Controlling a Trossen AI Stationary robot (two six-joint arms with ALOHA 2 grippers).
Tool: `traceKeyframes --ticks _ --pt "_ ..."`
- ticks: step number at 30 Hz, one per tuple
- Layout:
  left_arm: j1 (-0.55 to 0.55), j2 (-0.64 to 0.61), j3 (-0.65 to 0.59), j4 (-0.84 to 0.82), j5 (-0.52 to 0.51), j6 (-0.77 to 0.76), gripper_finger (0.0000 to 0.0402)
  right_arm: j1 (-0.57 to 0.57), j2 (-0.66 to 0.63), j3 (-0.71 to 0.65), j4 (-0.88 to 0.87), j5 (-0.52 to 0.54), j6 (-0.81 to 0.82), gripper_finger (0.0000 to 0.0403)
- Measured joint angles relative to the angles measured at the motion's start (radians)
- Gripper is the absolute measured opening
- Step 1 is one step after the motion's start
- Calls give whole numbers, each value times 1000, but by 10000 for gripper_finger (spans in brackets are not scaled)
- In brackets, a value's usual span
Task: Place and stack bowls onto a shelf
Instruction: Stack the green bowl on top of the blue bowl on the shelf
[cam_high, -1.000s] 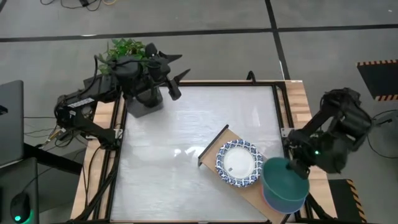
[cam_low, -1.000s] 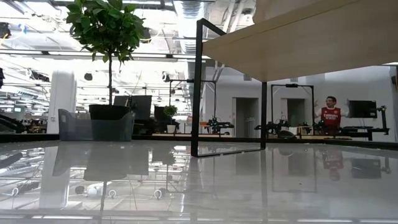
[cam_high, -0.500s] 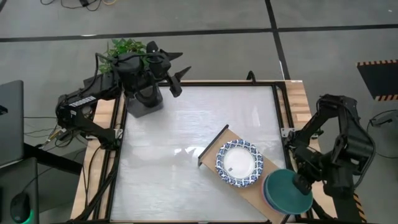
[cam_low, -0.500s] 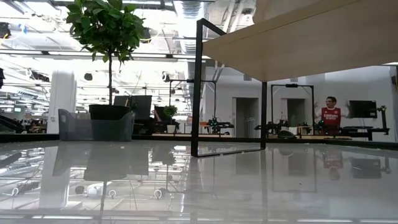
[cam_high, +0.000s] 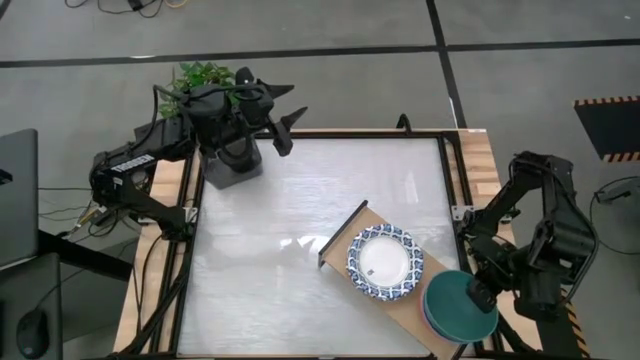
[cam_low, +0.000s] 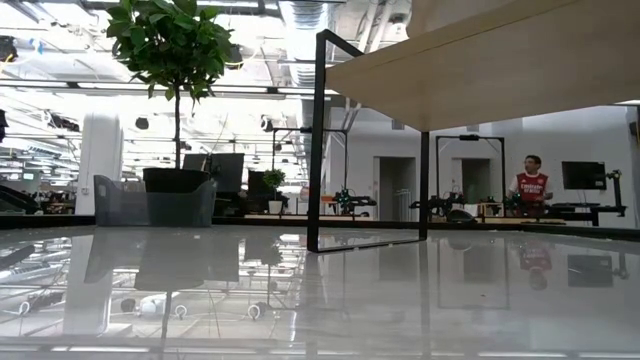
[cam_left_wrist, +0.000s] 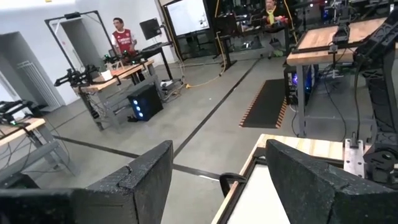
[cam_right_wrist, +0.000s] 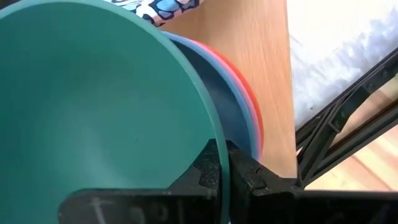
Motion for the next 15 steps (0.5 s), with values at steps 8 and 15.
traceKeyframes --ticks 8,15 --pt "0 0 0 3 -1 2 242 0 7 -46 1 -27 -12 37" --pt "0 0 0 3 -3 2 242 0 7 -51 1 -48 -13 40"
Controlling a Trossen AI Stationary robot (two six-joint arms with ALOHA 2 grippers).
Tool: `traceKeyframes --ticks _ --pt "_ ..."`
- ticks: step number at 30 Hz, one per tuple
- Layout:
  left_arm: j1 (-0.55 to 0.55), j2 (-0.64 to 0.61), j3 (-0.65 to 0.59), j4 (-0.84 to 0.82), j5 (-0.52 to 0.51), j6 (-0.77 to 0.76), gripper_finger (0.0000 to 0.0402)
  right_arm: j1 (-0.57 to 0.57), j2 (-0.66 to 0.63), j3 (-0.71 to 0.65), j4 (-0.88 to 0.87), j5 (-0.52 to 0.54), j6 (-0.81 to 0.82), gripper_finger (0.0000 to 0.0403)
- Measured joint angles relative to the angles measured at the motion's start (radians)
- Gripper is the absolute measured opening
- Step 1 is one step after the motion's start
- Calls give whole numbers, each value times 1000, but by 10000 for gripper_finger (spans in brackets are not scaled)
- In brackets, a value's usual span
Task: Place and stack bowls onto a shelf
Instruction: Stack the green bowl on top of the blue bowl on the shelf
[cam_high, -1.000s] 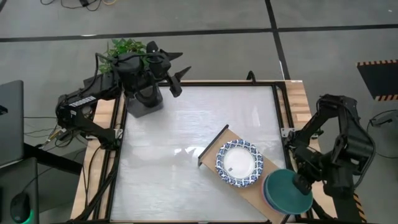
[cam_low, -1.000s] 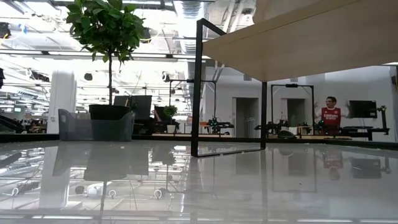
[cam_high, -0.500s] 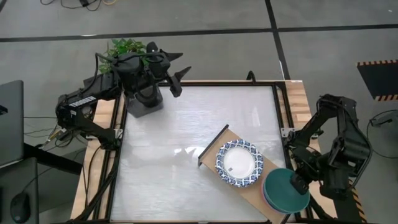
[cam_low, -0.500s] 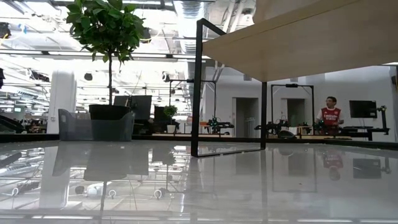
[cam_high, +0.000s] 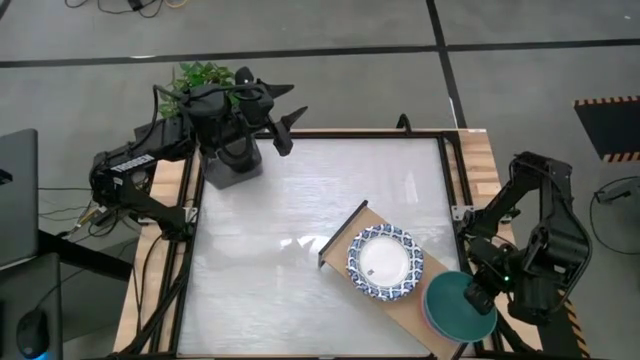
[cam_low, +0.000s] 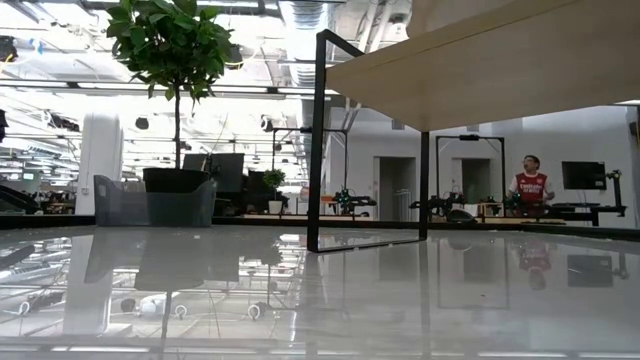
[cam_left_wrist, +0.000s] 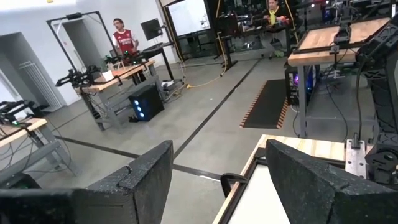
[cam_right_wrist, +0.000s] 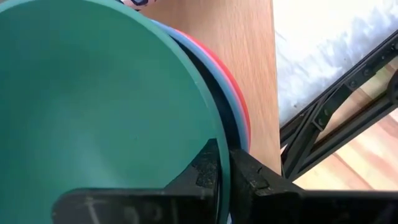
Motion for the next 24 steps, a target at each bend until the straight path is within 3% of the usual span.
traceKeyframes --ticks 6,17,24 --pt "0 0 0 0 0 0 242 0 -1 -1 -1 -14 14 63" --pt "0 0 0 -1 1 1 242 0 -42 -1 -1 -12 23 190" --pt "0 0 0 -22 1 0 242 0 -84 -1 7 21 19 229"
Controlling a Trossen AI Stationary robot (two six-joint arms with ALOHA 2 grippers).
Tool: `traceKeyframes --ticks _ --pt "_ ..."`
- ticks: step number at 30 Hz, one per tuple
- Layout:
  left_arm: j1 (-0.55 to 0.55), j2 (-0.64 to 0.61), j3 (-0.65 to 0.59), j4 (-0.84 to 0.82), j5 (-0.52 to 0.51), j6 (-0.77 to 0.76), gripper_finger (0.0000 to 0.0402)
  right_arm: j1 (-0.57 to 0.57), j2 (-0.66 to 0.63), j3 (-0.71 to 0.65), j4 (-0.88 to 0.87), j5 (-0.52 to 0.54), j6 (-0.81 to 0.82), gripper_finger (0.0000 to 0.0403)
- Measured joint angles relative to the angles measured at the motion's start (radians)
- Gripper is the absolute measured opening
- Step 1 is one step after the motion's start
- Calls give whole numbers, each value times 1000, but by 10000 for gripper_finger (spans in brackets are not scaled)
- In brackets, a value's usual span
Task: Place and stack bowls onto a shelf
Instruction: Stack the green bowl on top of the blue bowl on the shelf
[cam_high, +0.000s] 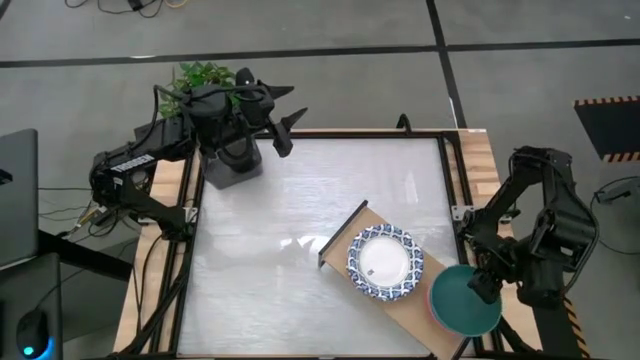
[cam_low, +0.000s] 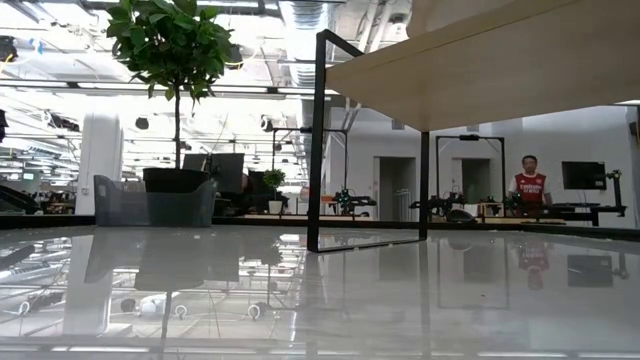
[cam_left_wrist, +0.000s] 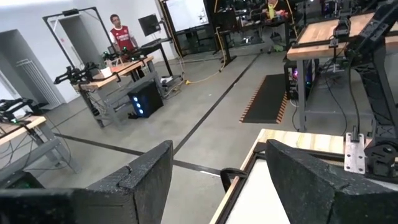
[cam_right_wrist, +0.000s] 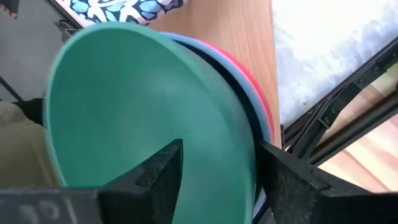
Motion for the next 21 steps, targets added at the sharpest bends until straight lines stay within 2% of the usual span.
traceKeyframes --ticks 21 --pt "0 0 0 -11 1 0 242 0 -97 0 60 -3 -4 229"
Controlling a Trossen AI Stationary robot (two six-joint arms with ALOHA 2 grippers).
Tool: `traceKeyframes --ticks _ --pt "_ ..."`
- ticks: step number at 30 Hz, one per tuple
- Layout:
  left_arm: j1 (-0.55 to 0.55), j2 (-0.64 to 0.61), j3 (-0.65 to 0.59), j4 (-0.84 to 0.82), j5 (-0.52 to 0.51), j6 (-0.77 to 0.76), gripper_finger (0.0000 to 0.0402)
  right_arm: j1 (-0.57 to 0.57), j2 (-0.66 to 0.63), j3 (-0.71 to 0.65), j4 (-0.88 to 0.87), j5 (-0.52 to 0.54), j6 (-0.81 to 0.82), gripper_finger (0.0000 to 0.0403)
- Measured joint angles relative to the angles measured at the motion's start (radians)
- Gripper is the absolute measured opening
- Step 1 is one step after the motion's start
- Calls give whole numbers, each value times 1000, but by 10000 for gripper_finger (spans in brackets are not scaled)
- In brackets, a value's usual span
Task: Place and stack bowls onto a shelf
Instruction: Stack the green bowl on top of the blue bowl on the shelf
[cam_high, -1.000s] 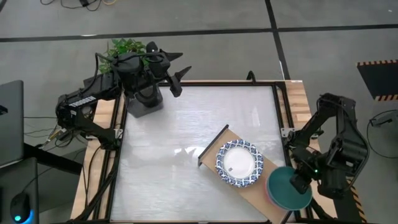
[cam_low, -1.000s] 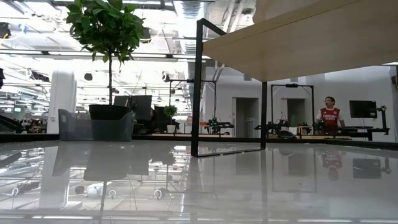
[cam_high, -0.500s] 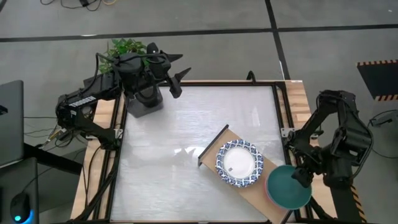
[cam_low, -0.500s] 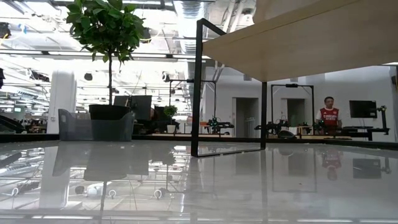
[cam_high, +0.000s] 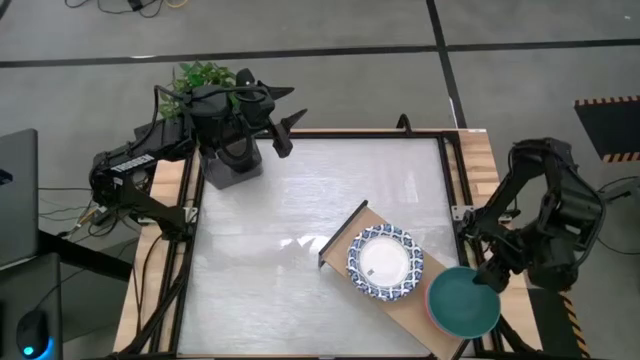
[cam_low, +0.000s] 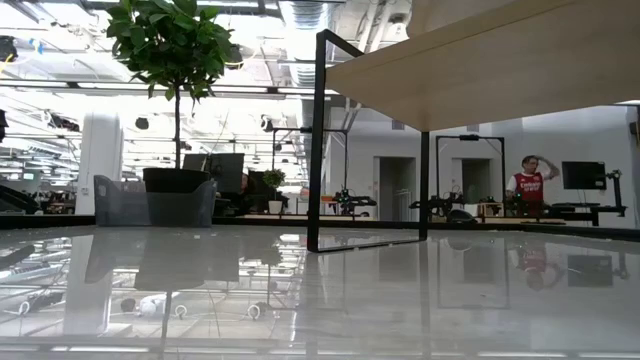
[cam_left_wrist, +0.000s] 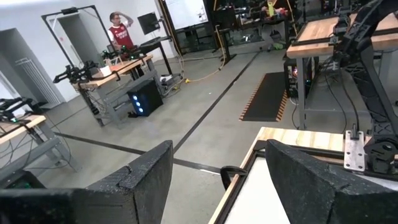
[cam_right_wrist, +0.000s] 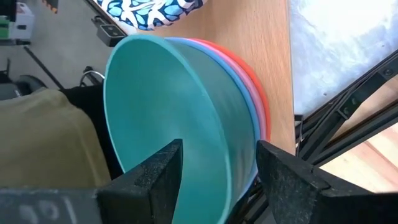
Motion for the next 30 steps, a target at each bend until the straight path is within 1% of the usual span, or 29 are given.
traceKeyframes --ticks 7,9,10,14,17,20,25,30 --pt "0 0 0 0 0 -10 242 0 -51 0 -3 2 -50 229" --pt "0 0 0 0 0 -26 242 0 -67 0 -3 19 -76 229" --pt "0 0 0 -1 0 -35 242 0 -75 0 -3 43 -95 229" --pt "0 0 0 -25 0 -60 242 0 -100 1 1 195 -209 229" --pt "0 0 0 -43 -1 -78 242 -1 -117 1 0 259 -235 229" --pt "-1 0 0 -62 -1 -95 242 0 -123 1 21 262 -240 229" --pt "-1 0 0 -118 0 -132 242 27 -91 1 128 249 -275 228" --pt "-1 0 0 -132 2 -143 242 81 -56 1 103 220 -193 219"
